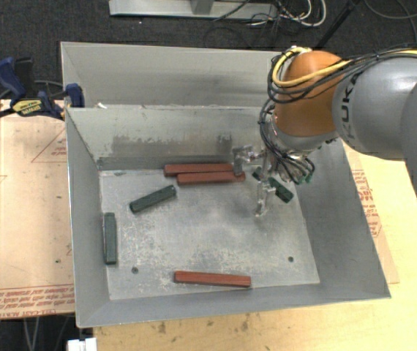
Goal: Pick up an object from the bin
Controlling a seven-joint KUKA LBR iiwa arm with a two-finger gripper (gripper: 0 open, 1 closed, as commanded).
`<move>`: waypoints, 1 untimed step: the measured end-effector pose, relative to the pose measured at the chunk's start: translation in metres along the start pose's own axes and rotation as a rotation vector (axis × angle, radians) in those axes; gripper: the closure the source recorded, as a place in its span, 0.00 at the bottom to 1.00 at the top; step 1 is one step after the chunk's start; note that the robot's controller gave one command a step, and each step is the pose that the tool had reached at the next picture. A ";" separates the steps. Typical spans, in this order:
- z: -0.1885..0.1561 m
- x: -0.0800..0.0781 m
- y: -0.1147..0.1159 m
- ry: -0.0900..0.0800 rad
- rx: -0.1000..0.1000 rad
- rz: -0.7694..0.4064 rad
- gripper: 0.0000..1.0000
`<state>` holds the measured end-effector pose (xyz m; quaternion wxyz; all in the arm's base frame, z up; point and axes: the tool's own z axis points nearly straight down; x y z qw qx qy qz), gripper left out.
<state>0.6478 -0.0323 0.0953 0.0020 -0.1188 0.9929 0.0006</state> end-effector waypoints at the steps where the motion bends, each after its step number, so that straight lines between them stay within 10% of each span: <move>1: 0.021 -0.026 0.068 -0.003 -0.002 0.092 0.00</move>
Offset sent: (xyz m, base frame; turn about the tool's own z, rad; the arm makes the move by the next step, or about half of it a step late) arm 0.0078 0.0667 -0.0215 0.0966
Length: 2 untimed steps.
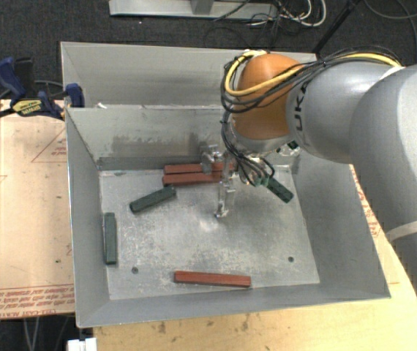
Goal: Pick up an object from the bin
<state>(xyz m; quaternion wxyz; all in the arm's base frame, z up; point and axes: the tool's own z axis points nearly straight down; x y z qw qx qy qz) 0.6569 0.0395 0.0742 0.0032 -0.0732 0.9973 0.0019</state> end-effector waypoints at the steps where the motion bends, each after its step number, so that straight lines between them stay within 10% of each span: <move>1: -0.003 -0.001 -0.004 -0.004 0.003 0.003 1.00; 2: 0.000 0.002 -0.004 0.008 0.002 0.003 0.00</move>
Offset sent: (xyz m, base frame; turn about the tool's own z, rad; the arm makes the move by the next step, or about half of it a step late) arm 0.0000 0.0000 0.0000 0.0000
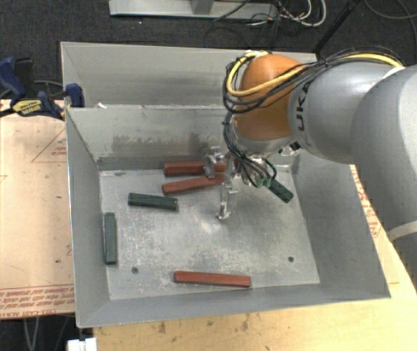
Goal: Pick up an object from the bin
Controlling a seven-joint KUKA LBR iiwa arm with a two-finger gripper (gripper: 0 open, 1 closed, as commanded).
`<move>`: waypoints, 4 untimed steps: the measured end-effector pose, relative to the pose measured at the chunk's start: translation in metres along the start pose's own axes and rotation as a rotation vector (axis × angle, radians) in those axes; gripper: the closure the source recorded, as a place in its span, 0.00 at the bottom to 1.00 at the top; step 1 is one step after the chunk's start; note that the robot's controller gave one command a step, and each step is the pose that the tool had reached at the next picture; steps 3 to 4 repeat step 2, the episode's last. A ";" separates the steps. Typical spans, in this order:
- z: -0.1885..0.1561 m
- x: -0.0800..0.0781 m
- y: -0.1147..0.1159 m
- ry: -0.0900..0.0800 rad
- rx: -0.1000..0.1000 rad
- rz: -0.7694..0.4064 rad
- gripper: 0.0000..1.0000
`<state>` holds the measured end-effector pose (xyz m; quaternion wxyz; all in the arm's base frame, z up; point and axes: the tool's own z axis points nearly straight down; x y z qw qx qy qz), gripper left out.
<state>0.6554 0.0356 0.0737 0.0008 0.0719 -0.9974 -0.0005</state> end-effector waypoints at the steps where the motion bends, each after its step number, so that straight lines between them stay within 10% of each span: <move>1: -0.002 -0.002 0.000 -0.007 0.000 0.000 1.00; 2: -0.128 0.009 0.033 -0.013 0.001 -0.130 1.00; 4: -0.128 0.009 0.033 -0.013 0.001 -0.130 1.00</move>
Offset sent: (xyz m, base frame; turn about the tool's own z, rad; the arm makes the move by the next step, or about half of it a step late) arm 0.0000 0.0000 0.0000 0.0000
